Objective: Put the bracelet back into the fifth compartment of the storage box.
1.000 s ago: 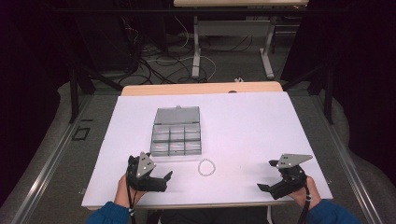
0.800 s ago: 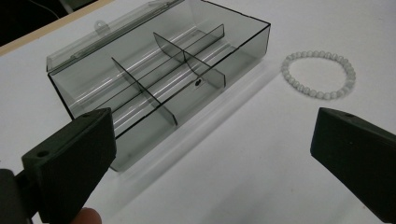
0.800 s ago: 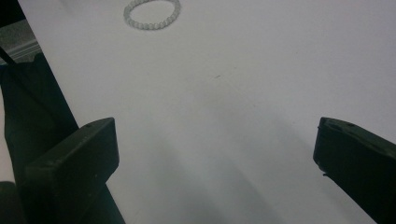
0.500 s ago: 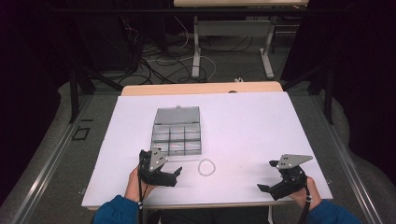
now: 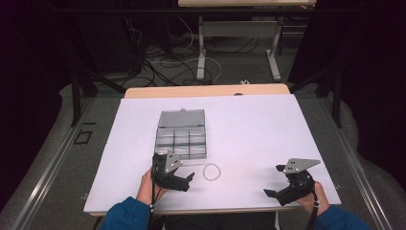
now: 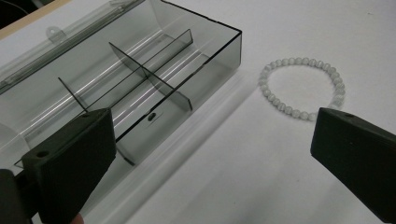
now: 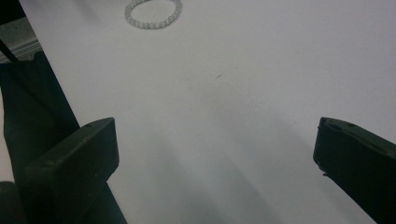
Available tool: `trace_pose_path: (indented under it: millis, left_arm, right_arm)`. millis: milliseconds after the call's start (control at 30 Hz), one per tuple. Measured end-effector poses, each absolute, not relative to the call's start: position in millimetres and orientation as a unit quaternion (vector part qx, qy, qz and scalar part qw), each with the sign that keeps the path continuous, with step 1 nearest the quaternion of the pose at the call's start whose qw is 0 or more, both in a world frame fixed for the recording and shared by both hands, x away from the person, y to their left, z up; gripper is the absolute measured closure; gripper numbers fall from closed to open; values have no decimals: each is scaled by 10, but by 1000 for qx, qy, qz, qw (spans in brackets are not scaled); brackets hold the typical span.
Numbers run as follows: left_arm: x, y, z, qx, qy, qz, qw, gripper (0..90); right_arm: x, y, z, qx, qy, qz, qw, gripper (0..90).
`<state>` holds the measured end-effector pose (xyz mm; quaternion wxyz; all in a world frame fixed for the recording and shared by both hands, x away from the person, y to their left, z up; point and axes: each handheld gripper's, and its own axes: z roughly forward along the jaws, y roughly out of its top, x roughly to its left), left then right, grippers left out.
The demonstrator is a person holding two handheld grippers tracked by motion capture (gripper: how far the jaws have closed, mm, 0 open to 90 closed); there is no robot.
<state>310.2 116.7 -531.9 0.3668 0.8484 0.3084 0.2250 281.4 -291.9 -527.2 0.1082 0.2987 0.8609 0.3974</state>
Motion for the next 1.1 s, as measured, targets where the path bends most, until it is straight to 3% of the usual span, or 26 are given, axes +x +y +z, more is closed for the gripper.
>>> trace_pose_path:
  millis: [567, 1033, 1100]
  left_arm:
    - [3182, 908, -5330, 862, 313, 206, 342, 28]
    - [3222, 713, -5393, 867, 319, 187, 335, 236]
    - [3237, 696, -5402, 870, 317, 181, 331, 337]
  right_arm:
    - [2817, -2910, -5283, 295, 861, 401, 110, 0]
    - [2817, -2907, -5288, 297, 860, 399, 112, 0]
    - [2817, -2902, -5294, 297, 858, 403, 112, 0]
